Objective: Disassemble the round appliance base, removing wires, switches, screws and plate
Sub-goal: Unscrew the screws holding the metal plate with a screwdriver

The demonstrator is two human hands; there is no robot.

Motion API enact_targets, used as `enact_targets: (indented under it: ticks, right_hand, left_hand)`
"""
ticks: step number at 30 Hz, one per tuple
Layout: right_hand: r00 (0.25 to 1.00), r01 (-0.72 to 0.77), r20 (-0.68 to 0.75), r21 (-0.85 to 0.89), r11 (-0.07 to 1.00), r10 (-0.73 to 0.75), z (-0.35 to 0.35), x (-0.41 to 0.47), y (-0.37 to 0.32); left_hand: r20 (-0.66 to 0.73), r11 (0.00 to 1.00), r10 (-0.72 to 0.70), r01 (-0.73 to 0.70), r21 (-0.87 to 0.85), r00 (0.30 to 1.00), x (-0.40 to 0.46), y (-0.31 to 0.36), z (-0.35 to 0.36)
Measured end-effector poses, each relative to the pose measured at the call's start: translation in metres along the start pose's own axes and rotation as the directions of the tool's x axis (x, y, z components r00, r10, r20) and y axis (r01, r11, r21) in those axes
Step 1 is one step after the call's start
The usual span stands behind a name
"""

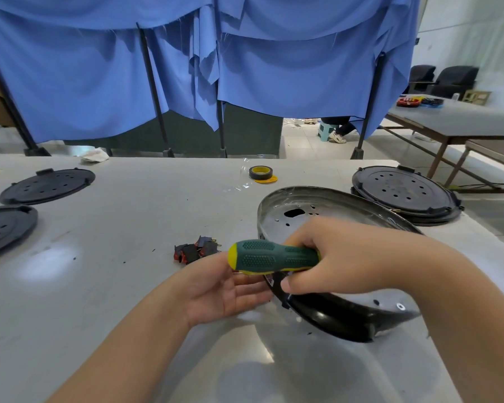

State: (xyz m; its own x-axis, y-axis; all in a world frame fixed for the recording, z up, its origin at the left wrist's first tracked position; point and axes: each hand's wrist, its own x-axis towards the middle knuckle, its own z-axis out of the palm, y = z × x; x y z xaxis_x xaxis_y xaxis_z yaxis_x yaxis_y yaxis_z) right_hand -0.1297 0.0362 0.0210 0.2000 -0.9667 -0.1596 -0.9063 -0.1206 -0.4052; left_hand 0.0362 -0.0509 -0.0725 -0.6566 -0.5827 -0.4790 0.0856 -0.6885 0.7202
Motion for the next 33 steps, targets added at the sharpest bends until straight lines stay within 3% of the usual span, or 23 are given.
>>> enact_targets:
  ticks: [6,8,11,16,23,28,33]
  right_hand:
    - [0.999,-0.006,0.041,0.063,0.998,0.003,-0.008,-0.001,0.010]
    - [1.000,-0.001,-0.021,0.119,0.993,0.004,-0.014,-0.003,0.016]
    - [0.981,-0.003,-0.183,0.333,0.943,0.068,-0.022,-0.002,0.024]
    - [0.885,0.139,-0.451,0.489,0.861,0.113,-0.028,0.002,0.029]
    - [0.706,0.439,-0.691,0.598,0.670,0.154,-0.030,-0.001,0.018]
    - [0.712,0.545,-0.680,0.693,0.473,0.175,-0.018,0.011,0.008]
    - [0.741,0.522,-0.654,0.702,0.485,0.149,-0.004,0.021,0.005]
  left_hand:
    - [-0.048,0.987,0.059,-0.051,0.154,0.997,0.000,0.002,-0.002]
    - [-0.082,0.985,0.042,-0.027,0.173,0.996,0.001,0.002,-0.003]
    - [-0.133,0.986,0.001,0.021,0.166,0.991,0.003,0.003,-0.005]
    - [-0.069,0.975,-0.059,0.073,0.209,0.996,0.003,0.004,-0.006]
    - [-0.056,0.977,-0.045,0.056,0.207,0.997,0.005,0.003,-0.008]
    - [-0.042,0.976,-0.052,0.060,0.209,0.998,0.005,0.003,-0.010]
    - [-0.037,0.968,-0.035,0.043,0.247,0.999,0.008,0.000,-0.012]
